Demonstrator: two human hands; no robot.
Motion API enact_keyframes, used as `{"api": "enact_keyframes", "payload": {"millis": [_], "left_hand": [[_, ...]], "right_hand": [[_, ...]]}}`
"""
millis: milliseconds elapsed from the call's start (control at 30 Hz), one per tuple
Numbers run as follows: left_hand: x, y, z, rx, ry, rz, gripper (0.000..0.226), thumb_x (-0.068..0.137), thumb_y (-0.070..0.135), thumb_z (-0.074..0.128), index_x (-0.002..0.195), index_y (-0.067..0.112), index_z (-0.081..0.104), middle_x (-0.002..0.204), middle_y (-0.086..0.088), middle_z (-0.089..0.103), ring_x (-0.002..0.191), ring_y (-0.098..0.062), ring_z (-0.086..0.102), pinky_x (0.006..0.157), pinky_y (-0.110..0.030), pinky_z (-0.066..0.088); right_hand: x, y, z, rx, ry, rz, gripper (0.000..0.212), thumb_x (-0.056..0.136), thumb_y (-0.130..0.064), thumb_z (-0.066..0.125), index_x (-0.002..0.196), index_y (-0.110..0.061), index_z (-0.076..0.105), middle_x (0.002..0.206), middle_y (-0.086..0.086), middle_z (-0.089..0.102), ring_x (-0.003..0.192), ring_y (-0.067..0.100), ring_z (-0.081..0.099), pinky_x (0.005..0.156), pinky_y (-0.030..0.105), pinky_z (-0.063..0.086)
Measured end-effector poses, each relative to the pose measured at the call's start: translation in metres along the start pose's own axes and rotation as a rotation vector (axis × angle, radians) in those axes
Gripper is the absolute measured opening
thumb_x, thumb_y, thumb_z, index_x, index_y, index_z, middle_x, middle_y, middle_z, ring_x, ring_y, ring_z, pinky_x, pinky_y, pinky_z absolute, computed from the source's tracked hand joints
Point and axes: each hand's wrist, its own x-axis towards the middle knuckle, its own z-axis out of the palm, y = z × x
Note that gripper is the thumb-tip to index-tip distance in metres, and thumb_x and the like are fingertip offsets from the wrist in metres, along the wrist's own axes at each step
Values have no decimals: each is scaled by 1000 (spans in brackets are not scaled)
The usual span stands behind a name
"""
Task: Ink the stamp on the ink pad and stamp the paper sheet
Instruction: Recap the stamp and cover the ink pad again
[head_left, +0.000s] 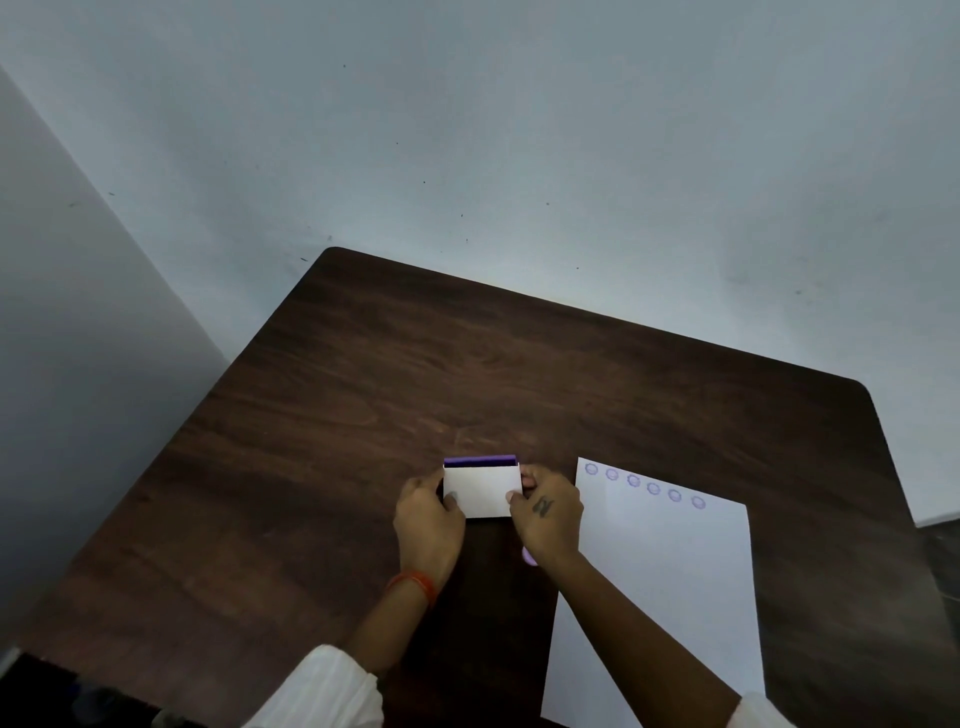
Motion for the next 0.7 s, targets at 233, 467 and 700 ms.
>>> {"api": "enact_keyframes", "payload": {"millis": [233,467,700], "left_hand": [[2,-4,0,-19,0,19,35,87,6,53,121,12,55,125,-14,55,113,-27,54,97,-37,45],[7,-7,1,-38,0,-13,34,86,9,57,120,12,56,124,-14,57,112,-27,55,96,-37,45],[14,-11,1,-58,2,8,31,85,11,59,116,11,59,121,-13,62,110,-26,58,95,-37,47]], "right_hand": [[2,2,-4,-49,-32,-56,36,81,-14,67,116,-12,60,118,11,66,106,26,63,89,30,51],[3,-2,-8,-44,-15,-73,37,82,-13,67,118,-11,60,118,10,67,105,24,63,89,26,49],[7,-1,-11,-51,-34,-125,36,81,-14,67,116,-13,61,112,9,70,99,22,65,83,25,49]]}}
